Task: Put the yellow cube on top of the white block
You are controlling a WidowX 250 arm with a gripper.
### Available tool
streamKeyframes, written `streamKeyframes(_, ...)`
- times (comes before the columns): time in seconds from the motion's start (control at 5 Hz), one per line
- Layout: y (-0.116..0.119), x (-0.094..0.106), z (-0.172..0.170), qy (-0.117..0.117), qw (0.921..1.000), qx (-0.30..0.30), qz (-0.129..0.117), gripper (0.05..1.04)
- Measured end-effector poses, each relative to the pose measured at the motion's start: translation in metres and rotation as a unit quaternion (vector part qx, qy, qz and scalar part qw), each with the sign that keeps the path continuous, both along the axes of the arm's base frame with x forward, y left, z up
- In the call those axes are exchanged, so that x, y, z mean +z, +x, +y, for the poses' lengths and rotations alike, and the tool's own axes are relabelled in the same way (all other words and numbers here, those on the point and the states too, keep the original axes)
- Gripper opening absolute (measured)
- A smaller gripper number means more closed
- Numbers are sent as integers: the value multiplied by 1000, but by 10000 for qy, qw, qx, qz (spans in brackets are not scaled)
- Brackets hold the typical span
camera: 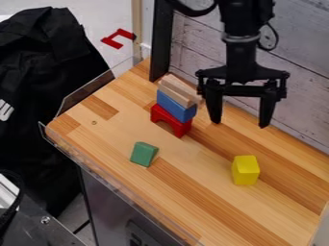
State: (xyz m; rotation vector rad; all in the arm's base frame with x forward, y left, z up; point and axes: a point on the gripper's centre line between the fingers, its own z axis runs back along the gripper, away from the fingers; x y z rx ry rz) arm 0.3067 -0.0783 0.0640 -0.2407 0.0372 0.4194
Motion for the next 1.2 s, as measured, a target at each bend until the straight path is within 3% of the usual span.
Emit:
streamKeyframes(0.4,-3,-12,-23,468,9931,1050,-214,997)
streamKeyframes(0.6,0,-11,-25,496,9906,1241,-305,997)
streamKeyframes(1.2,5,-52,-15,735,9782,1934,178,997)
